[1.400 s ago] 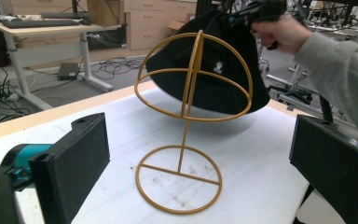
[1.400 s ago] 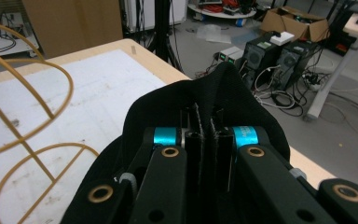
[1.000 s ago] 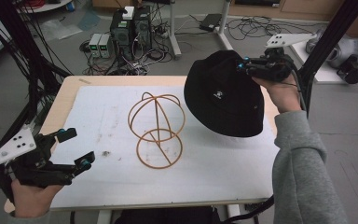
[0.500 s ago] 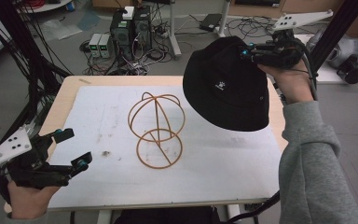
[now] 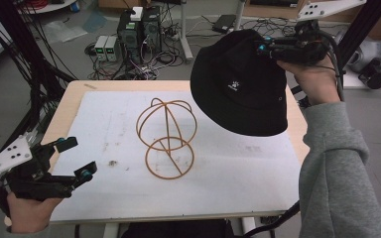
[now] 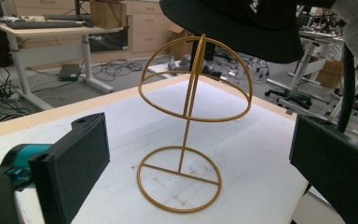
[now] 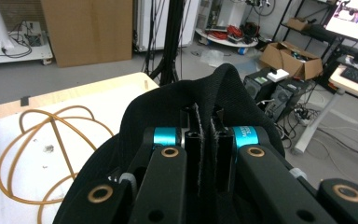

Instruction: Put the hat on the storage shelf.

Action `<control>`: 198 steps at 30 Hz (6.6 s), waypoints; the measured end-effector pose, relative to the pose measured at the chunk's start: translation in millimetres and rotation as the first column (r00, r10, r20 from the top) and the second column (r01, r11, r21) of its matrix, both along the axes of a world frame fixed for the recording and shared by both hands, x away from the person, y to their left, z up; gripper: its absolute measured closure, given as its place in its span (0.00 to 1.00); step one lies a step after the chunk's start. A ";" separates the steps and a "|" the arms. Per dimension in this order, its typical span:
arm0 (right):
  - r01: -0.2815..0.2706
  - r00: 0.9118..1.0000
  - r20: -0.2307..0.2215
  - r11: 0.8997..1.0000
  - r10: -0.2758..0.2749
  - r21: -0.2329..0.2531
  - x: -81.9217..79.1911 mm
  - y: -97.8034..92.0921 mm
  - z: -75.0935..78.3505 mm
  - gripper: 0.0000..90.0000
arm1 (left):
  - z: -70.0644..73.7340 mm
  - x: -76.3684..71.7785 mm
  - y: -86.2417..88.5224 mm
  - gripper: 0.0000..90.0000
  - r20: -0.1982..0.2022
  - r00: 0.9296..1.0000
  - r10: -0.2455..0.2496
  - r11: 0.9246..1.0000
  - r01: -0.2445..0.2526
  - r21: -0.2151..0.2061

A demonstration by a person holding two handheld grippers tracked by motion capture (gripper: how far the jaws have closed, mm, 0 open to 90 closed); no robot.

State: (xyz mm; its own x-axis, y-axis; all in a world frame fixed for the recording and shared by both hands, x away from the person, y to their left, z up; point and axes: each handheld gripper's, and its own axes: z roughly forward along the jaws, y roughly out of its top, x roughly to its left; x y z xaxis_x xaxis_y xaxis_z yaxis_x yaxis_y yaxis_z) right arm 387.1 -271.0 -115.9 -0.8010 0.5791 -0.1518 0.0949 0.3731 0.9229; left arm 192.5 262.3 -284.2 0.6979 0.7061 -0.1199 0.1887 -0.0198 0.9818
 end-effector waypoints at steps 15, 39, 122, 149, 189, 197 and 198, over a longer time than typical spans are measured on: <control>-0.128 0.992 0.023 0.992 0.128 -0.001 -21.7 30.9 25.7 0.97 | 0.0 -1.7 1.1 0.06 0.001 1.000 0.004 1.000 -0.004 -0.001; -0.318 0.947 0.022 0.945 0.321 -0.071 -44.5 128.6 20.4 0.97 | 3.2 -10.0 8.0 0.06 0.014 1.000 0.021 1.000 -0.021 -0.003; -0.253 0.960 -0.088 0.958 0.266 0.139 -25.5 156.6 -58.2 0.11 | 1.8 -10.9 9.2 0.06 0.006 1.000 0.026 1.000 -0.026 0.001; -0.137 0.986 -0.072 0.975 0.152 0.176 -28.9 87.6 -64.7 0.11 | 1.5 -3.9 7.4 0.06 0.003 1.000 0.023 1.000 -0.023 0.001; 0.082 0.995 -0.067 0.979 -0.071 0.187 -64.9 -9.7 -125.0 0.11 | 0.8 2.2 5.1 0.06 -0.001 1.000 0.024 1.000 -0.024 0.003; 0.120 0.991 -0.076 0.971 -0.106 0.206 -71.8 -23.6 -140.4 0.11 | 0.7 2.2 5.8 0.06 0.000 1.000 0.029 1.000 -0.029 0.002; 0.124 0.991 -0.076 0.971 -0.110 0.203 -72.9 -24.8 -142.0 0.11 | 0.6 2.2 6.0 0.06 0.000 1.000 0.030 1.000 -0.030 0.001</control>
State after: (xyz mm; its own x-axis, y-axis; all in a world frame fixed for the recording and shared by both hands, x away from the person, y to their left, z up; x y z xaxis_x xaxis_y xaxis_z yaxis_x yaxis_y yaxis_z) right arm 314.3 -295.8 -257.9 -0.7300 0.6828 0.0298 0.1874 0.1580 0.9695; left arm 194.7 268.4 -283.6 0.6767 0.7267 -0.1188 0.1888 -0.0153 0.9819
